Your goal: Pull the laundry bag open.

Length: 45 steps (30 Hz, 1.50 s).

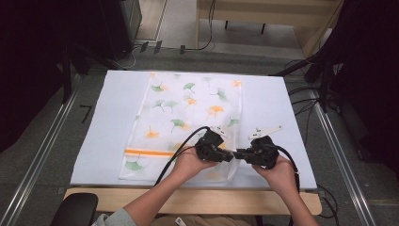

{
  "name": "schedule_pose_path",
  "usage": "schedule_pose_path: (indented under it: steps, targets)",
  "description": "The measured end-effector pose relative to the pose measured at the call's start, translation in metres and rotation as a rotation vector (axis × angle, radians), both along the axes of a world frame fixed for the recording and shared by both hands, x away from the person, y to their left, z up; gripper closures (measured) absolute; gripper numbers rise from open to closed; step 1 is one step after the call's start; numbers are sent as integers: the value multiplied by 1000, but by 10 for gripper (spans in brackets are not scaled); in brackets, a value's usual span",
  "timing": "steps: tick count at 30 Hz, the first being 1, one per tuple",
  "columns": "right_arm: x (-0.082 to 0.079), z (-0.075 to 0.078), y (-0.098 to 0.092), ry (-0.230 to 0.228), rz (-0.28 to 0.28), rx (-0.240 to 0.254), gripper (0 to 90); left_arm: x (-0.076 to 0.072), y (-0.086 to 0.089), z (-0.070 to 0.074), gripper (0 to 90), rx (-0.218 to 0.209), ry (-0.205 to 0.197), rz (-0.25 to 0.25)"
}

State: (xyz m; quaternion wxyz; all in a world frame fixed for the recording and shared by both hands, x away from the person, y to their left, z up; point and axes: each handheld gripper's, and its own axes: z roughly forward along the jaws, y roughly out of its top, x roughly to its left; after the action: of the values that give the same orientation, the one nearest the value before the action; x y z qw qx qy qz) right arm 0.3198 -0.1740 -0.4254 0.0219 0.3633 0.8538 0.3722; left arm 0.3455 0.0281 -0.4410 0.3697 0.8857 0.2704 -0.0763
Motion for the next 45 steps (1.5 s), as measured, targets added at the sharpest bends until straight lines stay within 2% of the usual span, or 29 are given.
schedule_pose_path:
  steps: [5, 13, 21, 23, 28, 37, 40, 42, 45]
  targets:
    - [-1, 1, 0, 2, 0, 6, 851, 0, 1, 0, 898, 2, -3, 10]
    - [-1, 1, 1, 3, 3, 3, 851, 0, 1, 0, 900, 12, 0, 19]
    - [-1, 3, 0, -7, 1, 1, 853, 3, 3, 0, 900, 21, 25, 35]
    - [-2, 3, 0, -8, 0, 1, 852, 4, 5, -1, 900, 14, 34, 36]
    - [-2, 4, 0, -13, 5, 5, 851, 5, 9, -1, 900, 37, 29, 29]
    - [-3, 6, -7, -21, -5, 17, 851, 10, 28, -5, 900, 66, 44, 63]
    - [-3, 6, -6, -17, -6, 17, 851, 11, 34, -7, 900, 53, 67, 76]
    - [-3, 6, -4, -21, 0, 12, 851, 9, 33, -6, 900, 65, 57, 74]
    - [-3, 6, -5, -24, -2, 13, 850, 8, 32, -6, 900, 52, 63, 77]
